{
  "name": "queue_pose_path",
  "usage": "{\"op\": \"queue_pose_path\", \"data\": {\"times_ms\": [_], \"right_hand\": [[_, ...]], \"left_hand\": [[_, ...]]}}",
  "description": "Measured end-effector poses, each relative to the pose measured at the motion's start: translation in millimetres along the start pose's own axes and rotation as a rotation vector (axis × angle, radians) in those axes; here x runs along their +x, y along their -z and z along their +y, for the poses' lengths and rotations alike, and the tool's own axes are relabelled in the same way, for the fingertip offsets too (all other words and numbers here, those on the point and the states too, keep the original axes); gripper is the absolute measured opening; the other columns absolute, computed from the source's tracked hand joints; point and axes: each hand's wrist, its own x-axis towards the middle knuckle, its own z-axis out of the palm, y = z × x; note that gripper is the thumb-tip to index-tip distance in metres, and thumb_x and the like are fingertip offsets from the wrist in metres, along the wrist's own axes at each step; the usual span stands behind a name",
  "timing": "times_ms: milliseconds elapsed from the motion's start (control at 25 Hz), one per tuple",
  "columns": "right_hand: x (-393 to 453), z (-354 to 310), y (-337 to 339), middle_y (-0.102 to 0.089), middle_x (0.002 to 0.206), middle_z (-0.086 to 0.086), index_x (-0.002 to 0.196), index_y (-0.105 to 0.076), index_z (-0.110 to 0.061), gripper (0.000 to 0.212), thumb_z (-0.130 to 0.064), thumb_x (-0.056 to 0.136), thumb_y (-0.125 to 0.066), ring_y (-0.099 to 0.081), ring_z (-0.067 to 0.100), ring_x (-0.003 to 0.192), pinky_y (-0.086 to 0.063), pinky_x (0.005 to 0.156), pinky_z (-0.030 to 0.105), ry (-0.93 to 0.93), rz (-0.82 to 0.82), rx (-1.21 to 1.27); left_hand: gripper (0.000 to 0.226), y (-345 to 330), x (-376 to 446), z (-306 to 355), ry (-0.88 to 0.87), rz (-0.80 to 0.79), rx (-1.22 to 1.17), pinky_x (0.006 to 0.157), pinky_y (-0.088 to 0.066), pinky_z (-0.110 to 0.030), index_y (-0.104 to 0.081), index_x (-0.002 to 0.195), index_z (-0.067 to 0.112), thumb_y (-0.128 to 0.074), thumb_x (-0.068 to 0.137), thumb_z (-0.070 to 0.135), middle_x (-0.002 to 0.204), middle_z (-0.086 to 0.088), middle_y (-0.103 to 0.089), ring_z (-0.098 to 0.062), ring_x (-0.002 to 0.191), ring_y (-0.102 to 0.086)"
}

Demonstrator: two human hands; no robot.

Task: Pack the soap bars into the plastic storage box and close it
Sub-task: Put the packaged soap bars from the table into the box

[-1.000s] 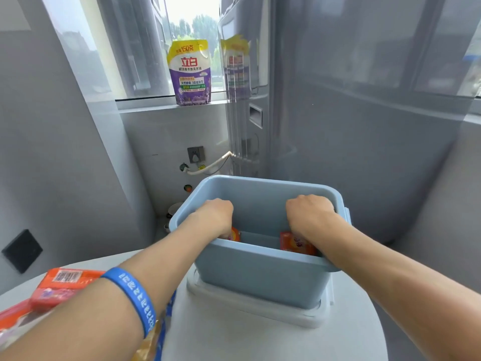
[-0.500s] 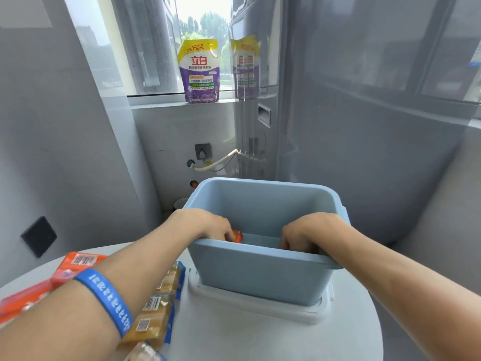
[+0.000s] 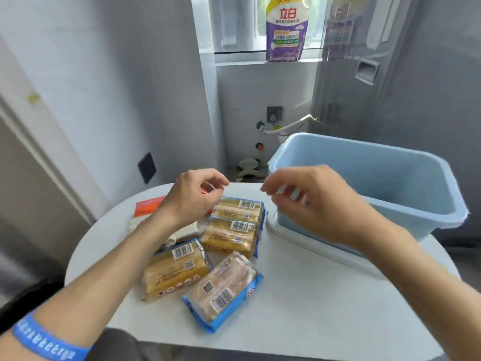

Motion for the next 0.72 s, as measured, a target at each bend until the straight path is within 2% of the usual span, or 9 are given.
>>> {"op": "queue_pose_path", "data": {"times_ms": [40, 120, 200, 240, 360, 480, 600, 680, 720], "right_hand": [[-5, -11, -23, -0.071, 0.090, -0.021, 0.102, -0.071, -0.031, 0.023, -0.024, 0.083, -0.060, -0.062, 0.002, 0.077, -0.048, 0.066, 0.019, 0.039, -0.134, 0.002], [-10, -23, -66, -0.070, 0.114, -0.011, 0.118, -0.068, -0.030, 0.036, -0.023, 0.083, -0.064, -0.061, 0.012, 0.099, -0.047, 0.079, 0.023, 0.093, -0.428, -0.068], [-16, -23, -98, -0.062, 0.132, -0.007, 0.133, -0.057, -0.029, 0.053, -0.027, 0.081, -0.068, -0.053, 0.019, 0.118, -0.048, 0.094, 0.034, 0.146, -0.661, -0.137], [-19, -20, -109, -0.057, 0.139, -0.006, 0.140, -0.050, -0.030, 0.064, -0.031, 0.080, -0.071, -0.047, 0.020, 0.126, -0.045, 0.100, 0.040, 0.155, -0.731, -0.172], [-23, -16, -127, -0.051, 0.143, -0.006, 0.145, -0.035, -0.036, 0.084, -0.047, 0.073, -0.078, -0.040, 0.021, 0.130, -0.041, 0.104, 0.043, 0.168, -0.723, -0.301], [-29, -17, -134, -0.060, 0.114, -0.002, 0.125, -0.050, -0.028, 0.072, -0.064, 0.067, -0.072, -0.052, 0.022, 0.105, -0.042, 0.091, 0.039, 0.148, -0.626, -0.437], [-34, -10, -116, -0.056, 0.094, -0.007, 0.102, -0.054, -0.025, 0.058, -0.065, 0.063, -0.070, -0.057, 0.022, 0.085, -0.046, 0.072, 0.038, -0.087, -0.641, -0.234], [-35, 2, -94, -0.061, 0.085, -0.010, 0.094, -0.060, -0.023, 0.051, -0.062, 0.062, -0.072, -0.060, 0.017, 0.078, -0.047, 0.068, 0.036, -0.338, -0.587, 0.181], [-34, 6, -83, -0.065, 0.084, -0.008, 0.093, -0.066, -0.021, 0.050, -0.059, 0.062, -0.074, -0.062, 0.015, 0.076, -0.048, 0.067, 0.032, -0.464, -0.537, 0.481]], "left_hand": [[0.011, 8, -17, -15, 0.034, -0.091, 0.122, 0.062, -0.049, -0.020, -0.074, 0.082, 0.021, -0.069, 0.081, 0.011, 0.079, 0.007, -0.072, -0.002, 0.068, -0.064], [0.010, 19, -42, -32, 0.067, -0.407, 0.382, 0.068, -0.050, -0.027, -0.073, 0.090, 0.025, -0.070, 0.081, 0.021, 0.089, 0.005, -0.072, -0.007, 0.078, -0.064], [0.032, 24, -54, -35, 0.073, -0.616, 0.550, 0.080, -0.051, -0.033, -0.069, 0.109, 0.029, -0.070, 0.078, 0.038, 0.108, 0.004, -0.069, -0.014, 0.095, -0.062], [0.043, 25, -57, -33, 0.060, -0.637, 0.618, 0.082, -0.050, -0.033, -0.065, 0.115, 0.031, -0.070, 0.075, 0.046, 0.114, 0.006, -0.067, -0.016, 0.101, -0.060], [0.053, 22, -67, -24, -0.003, -0.590, 0.834, 0.069, -0.044, -0.032, -0.057, 0.117, 0.033, -0.074, 0.069, 0.049, 0.112, 0.005, -0.067, -0.020, 0.100, -0.062], [0.057, 13, -73, -21, 0.070, -0.663, 0.971, 0.060, -0.039, -0.033, -0.044, 0.112, 0.026, -0.077, 0.067, 0.037, 0.098, -0.001, -0.067, -0.023, 0.083, -0.060], [0.053, 22, -68, -25, 0.233, -0.687, 0.717, 0.061, -0.039, -0.034, -0.043, 0.099, 0.030, -0.076, 0.062, 0.046, 0.091, 0.005, -0.062, -0.019, 0.079, -0.055], [0.044, 30, -63, -29, 0.385, -0.646, 0.314, 0.068, -0.046, -0.034, -0.050, 0.096, 0.029, -0.074, 0.065, 0.047, 0.088, 0.006, -0.063, -0.018, 0.079, -0.061], [0.039, 32, -62, -29, 0.458, -0.563, 0.058, 0.071, -0.050, -0.035, -0.055, 0.097, 0.025, -0.071, 0.068, 0.046, 0.088, 0.003, -0.068, -0.019, 0.080, -0.066]]}}
